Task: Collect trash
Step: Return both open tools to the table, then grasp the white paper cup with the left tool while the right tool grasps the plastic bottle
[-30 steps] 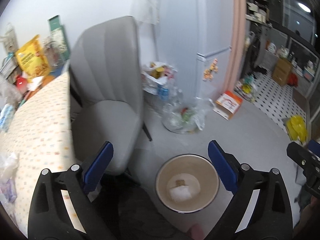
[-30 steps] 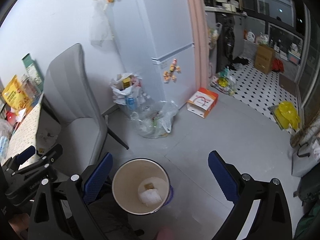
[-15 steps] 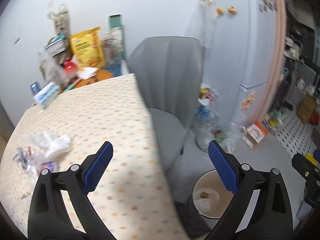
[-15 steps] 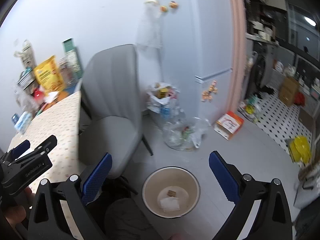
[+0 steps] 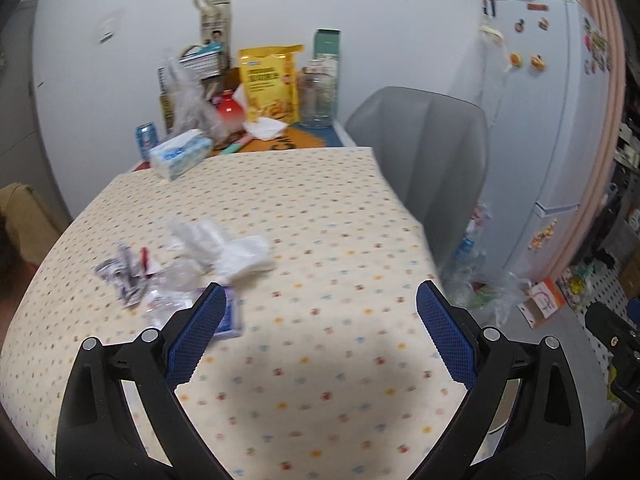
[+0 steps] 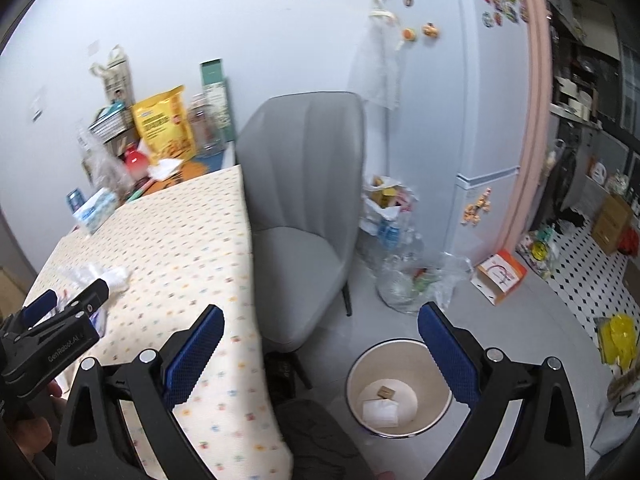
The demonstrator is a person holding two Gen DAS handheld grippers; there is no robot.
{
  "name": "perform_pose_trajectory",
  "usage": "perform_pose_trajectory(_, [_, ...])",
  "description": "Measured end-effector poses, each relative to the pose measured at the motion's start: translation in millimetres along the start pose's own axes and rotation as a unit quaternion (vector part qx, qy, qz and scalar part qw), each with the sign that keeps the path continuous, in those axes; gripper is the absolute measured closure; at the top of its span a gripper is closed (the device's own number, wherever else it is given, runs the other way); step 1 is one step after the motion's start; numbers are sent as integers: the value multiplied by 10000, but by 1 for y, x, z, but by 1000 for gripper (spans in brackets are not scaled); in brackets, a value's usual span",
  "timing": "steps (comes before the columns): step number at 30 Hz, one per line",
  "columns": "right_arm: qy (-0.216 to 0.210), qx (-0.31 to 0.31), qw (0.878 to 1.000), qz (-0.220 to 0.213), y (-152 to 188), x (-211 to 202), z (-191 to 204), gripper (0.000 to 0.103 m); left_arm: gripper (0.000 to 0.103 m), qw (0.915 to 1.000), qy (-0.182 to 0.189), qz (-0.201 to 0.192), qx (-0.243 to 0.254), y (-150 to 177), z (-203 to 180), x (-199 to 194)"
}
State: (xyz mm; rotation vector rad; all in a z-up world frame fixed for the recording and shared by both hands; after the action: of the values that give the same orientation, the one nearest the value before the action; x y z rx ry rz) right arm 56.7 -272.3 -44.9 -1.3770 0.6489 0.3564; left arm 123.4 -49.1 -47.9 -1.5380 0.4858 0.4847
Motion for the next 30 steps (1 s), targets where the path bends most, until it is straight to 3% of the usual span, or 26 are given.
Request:
perform_pose_trajectory(16, [-631,-696,9953,249,21,-4,95,8,8,9944,-818,53,-667,34,114,-24])
perform_pose_trajectory(30, [-676,-1410,9875,214,37,-17,166,8,8,9898,-819,277,-1132,65,175,-25])
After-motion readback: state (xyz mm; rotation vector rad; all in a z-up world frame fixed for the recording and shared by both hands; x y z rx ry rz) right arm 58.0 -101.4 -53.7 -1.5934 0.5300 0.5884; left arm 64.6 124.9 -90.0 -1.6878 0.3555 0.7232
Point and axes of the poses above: each gripper's, at about its wrist camera, not at the fingertips, and x roughly the way its jaws point, z to its left, y to its underside, the point moved 2 cm from there along x, roughly the way its jaws point, and after that the axes turned 2 degrees about -x, right-handed, at the moved point
